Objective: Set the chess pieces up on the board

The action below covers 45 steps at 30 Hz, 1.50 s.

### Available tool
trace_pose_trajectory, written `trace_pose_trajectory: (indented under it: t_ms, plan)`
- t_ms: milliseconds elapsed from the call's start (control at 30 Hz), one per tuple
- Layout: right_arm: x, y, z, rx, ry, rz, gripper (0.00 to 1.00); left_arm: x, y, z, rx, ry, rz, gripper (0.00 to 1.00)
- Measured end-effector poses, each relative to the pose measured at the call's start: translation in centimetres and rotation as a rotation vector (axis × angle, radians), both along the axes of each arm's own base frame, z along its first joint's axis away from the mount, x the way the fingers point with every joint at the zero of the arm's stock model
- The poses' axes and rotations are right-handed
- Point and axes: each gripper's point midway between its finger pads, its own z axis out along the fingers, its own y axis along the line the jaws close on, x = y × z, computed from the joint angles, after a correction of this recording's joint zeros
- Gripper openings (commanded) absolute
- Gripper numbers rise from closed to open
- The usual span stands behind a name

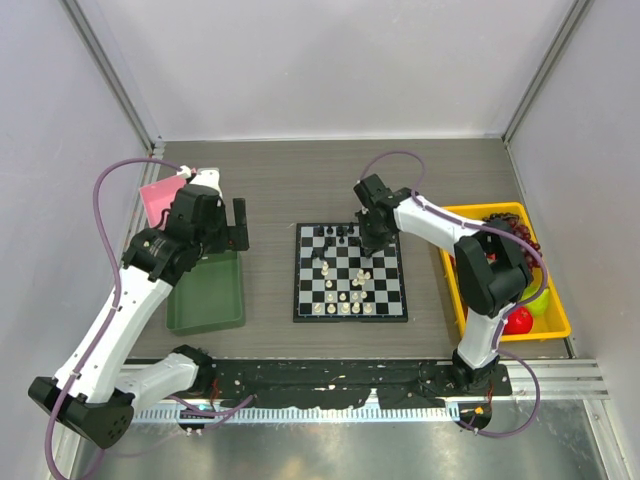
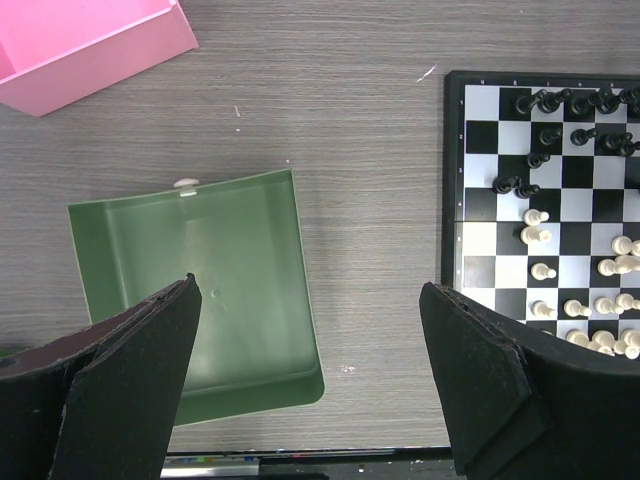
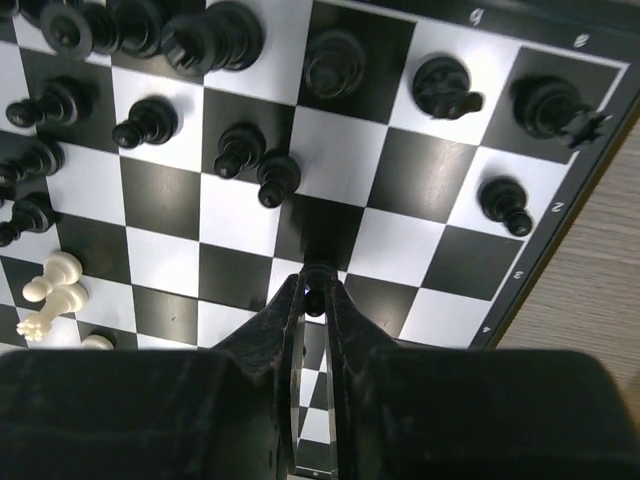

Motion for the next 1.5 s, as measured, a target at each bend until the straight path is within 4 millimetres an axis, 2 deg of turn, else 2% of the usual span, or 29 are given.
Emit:
trace_pose_trajectory:
  t_ms: [467,933,1300,1500]
  plan:
    - [3.6,-2.8,1.5,0.006,-0.056,-0.105,0.15,-0.1,0.1,0.3,-0.004,-0.010,0.001,0.99]
    - [4.4,-2.7,-0.1,-0.009,-0.031,-0.106,0.17,-0.1,0.3,0.3,-0.004,-0.010,0.008,0.99]
    - [4.5,-2.7,-0.1,-0.009,-0.035,-0.098,0.37,-0.1,0.3,0.3,-0.004,-0.010,0.008,0.99]
    - [4.1,-2.6,0.8,0.010,-0.046,-0.091,0.39,-0.1,0.3,0.1,-0.004,-0.008,0.009,0.99]
